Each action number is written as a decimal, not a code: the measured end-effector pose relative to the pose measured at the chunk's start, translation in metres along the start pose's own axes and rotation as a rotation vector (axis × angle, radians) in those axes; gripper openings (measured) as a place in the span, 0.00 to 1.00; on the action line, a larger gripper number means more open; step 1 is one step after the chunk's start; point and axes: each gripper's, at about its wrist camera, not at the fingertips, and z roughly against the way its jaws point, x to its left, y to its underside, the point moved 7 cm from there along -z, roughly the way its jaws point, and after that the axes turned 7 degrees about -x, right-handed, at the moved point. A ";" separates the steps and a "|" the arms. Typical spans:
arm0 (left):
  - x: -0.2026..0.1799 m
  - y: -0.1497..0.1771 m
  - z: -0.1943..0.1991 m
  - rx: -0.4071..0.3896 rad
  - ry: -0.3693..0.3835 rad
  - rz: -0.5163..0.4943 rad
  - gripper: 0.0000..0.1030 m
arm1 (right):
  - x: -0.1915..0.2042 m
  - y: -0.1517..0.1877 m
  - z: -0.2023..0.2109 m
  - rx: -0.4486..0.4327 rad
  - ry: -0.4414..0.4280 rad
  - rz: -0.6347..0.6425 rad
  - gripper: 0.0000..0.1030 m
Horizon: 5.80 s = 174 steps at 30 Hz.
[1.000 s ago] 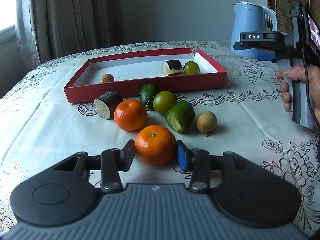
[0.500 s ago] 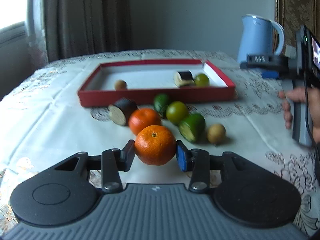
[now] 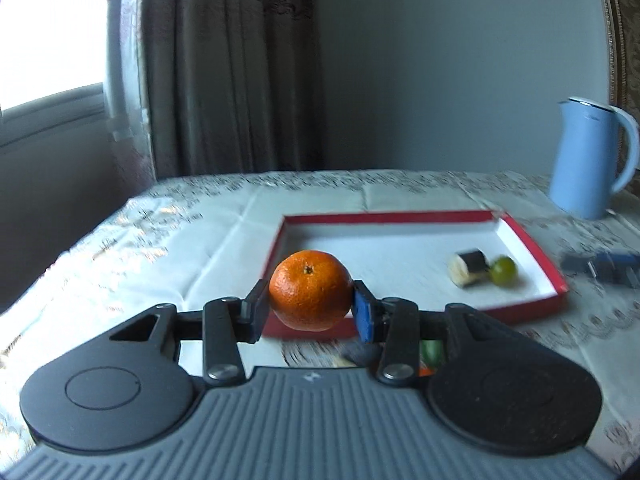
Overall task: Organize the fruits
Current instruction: 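Carry the tangerine into the tray and open the left gripper, then lower the right gripper onto the brown oval fruit and close, then carry the brown oval fruit into the tray and open the right gripper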
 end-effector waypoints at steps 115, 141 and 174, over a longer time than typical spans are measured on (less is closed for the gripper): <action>0.097 0.075 0.036 -0.014 -0.125 0.216 1.00 | 0.094 0.023 0.048 0.047 -0.154 0.298 0.29; 0.109 0.089 0.017 0.142 -0.231 0.246 1.00 | 0.050 -0.002 -0.074 0.100 -0.010 0.150 0.29; 0.108 0.087 0.019 0.141 -0.261 0.223 1.00 | 0.038 0.004 -0.083 0.064 -0.018 0.098 0.31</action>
